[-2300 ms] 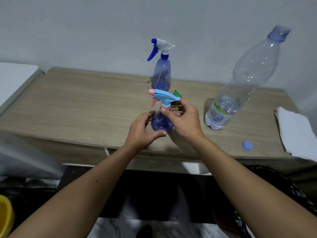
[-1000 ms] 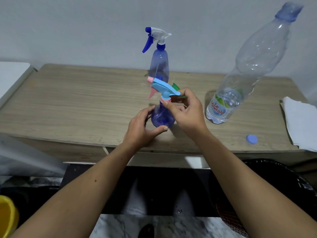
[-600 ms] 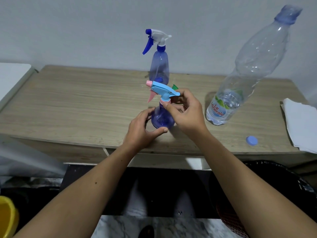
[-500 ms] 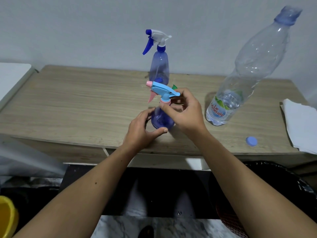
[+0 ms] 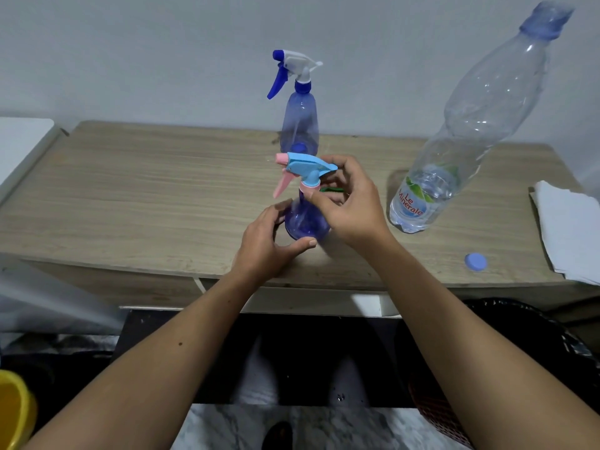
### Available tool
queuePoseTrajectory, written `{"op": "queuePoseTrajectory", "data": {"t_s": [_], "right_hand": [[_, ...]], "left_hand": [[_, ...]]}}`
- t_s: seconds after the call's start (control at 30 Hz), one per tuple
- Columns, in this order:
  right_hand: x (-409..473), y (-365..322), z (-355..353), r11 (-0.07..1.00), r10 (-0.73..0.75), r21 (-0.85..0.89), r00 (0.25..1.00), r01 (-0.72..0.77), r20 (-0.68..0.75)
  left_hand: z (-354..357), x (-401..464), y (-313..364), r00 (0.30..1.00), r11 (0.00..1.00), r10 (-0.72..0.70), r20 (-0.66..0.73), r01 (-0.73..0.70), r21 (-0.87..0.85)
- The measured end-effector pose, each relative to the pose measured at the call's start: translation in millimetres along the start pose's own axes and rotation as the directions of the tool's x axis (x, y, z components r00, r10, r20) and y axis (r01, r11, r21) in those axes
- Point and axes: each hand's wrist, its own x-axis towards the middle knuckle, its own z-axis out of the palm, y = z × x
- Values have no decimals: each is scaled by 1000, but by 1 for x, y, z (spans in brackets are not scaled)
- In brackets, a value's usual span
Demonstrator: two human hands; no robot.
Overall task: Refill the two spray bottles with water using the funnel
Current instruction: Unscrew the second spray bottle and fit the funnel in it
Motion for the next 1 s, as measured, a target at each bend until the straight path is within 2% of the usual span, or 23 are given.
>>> {"op": "queuePoseTrajectory", "data": {"t_s": [0.23, 0.4, 0.63, 0.8, 1.0], "right_hand": [[-2, -3, 2, 998, -42, -49, 999, 41, -23], [-5, -1, 0, 992, -92, -88, 995, 95, 33], [2, -1, 3, 991, -112, -76, 993, 110, -24], [6, -19, 2, 994, -103, 14, 989, 105, -104], [17, -48, -8, 985, -173, -1, 974, 175, -145]], "left_hand": [[1, 0, -1, 1000, 1000, 21, -9, -21, 20], [1, 1, -3, 1000, 1000, 23, 0, -23, 20], [0, 0, -3, 999, 999, 33, 4, -33, 30], [1, -1, 0, 999, 998, 46, -6, -46, 48], [-1, -2, 4, 998, 998, 60, 2, -60, 34]]}}
